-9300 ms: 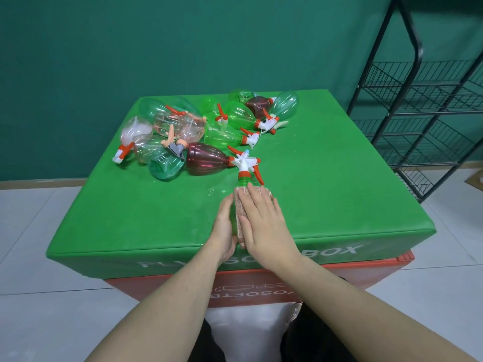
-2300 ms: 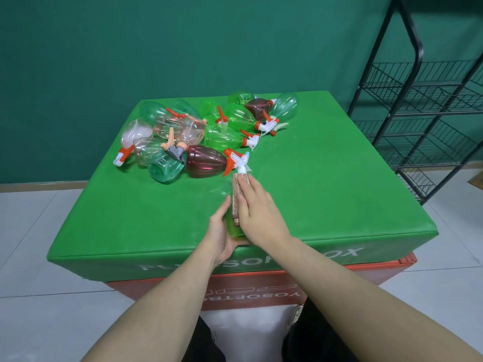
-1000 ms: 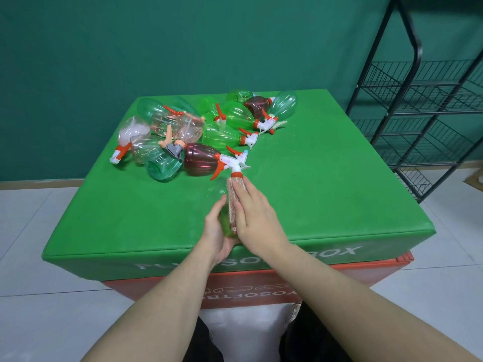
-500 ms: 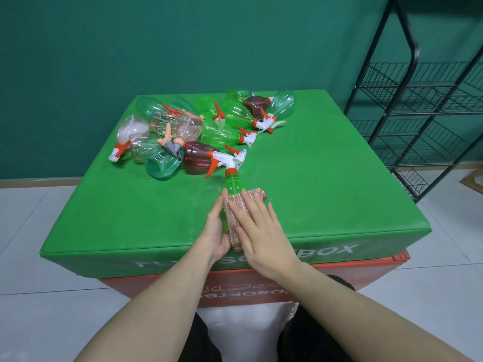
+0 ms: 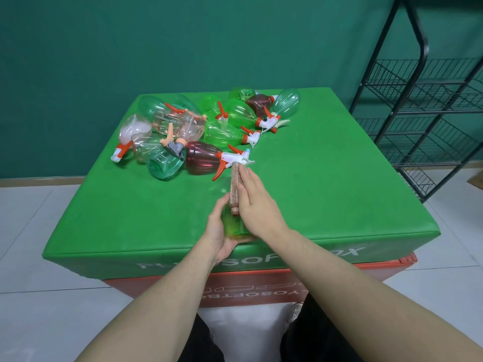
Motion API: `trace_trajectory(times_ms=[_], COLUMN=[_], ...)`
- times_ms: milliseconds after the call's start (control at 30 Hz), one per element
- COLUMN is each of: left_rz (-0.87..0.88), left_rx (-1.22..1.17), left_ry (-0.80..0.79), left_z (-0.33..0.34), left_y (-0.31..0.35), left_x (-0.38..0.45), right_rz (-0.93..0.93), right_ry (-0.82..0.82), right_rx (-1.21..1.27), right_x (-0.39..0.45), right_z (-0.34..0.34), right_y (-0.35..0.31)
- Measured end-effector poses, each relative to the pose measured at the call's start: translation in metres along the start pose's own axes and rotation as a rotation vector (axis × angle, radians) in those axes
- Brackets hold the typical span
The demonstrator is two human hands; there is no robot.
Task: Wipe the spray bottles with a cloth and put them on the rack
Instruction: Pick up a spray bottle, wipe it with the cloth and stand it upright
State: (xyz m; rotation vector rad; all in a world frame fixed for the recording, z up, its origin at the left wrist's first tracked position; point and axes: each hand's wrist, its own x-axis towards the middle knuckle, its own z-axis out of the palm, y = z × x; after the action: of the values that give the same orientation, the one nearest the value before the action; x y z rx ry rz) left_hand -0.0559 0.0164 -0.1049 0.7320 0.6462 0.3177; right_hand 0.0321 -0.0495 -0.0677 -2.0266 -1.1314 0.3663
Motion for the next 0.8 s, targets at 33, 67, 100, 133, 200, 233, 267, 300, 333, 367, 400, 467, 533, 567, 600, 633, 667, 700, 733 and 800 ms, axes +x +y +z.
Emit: trace_trajectory(times_ms=[33,67,100,133,200,233,267,300,333,367,400,467,533,567,600,633,667,700,733,800], left_rz=[0.007,0.008,0.006,0.002,-0.009,-0.015,-0.018,-0.018,-0.022,-0.025,-0.026,-0.023,-0.023,-0.016,-0.003,0.014,0.030,0.043,0.051,0.064], left_rx=[-0.006,-0.016,-0.026,-0.035,-0.047,-0.049,-0.046,-0.034,-0.019,-0.008,-0.004,-0.013,-0.013,0.004,0.027,0.055,0.078,0.086,0.080,0.049], left_ry=[0.009,0.014,0.023,0.032,0.037,0.037,0.038,0.038,0.035,0.025,0.009,-0.018,-0.043,-0.058,-0.076,-0.097,-0.114,-0.132,-0.157,-0.198], left_z=[-0.001,-0.001,-0.001,-0.001,0.002,0.003,0.004,0.004,0.005,0.007,0.009,0.015,0.025,0.030,0.034,0.038,0.042,0.044,0.046,0.050], left_y=[-0.001,-0.002,-0.002,-0.002,-0.001,0.000,0.001,0.001,0.001,0.001,0.001,0.002,0.005,0.006,0.007,0.008,0.008,0.009,0.009,0.011], left_x=[0.001,0.002,0.002,0.001,0.000,-0.001,-0.002,-0.002,-0.003,-0.004,-0.005,-0.008,-0.011,-0.013,-0.013,-0.013,-0.014,-0.014,-0.015,-0.017], right_rz=[-0.005,-0.017,-0.033,-0.050,-0.091,-0.115,-0.139,-0.162,-0.178,-0.192,-0.211,-0.264,-0.319,-0.332,-0.333,-0.320,-0.295,-0.260,-0.222,-0.147], right_ry=[0.011,0.020,0.025,0.025,0.024,0.026,0.028,0.026,0.020,0.018,0.029,0.076,0.122,0.141,0.164,0.192,0.225,0.250,0.265,0.276], right_rx=[0.001,0.005,0.009,0.007,-0.029,-0.058,-0.091,-0.126,-0.160,-0.193,-0.221,-0.245,-0.198,-0.160,-0.123,-0.083,-0.036,0.024,0.092,0.206], right_x=[-0.002,-0.004,-0.007,-0.012,-0.023,-0.029,-0.036,-0.042,-0.047,-0.052,-0.055,-0.058,-0.056,-0.054,-0.052,-0.048,-0.044,-0.041,-0.037,-0.030], right_z=[0.001,0.004,0.006,0.009,0.013,0.015,0.016,0.017,0.018,0.018,0.017,0.013,0.006,0.001,-0.004,-0.010,-0.017,-0.025,-0.031,-0.042], right_y=[0.000,0.001,0.002,0.005,0.011,0.014,0.018,0.021,0.023,0.026,0.030,0.035,0.036,0.034,0.031,0.028,0.025,0.021,0.019,0.017])
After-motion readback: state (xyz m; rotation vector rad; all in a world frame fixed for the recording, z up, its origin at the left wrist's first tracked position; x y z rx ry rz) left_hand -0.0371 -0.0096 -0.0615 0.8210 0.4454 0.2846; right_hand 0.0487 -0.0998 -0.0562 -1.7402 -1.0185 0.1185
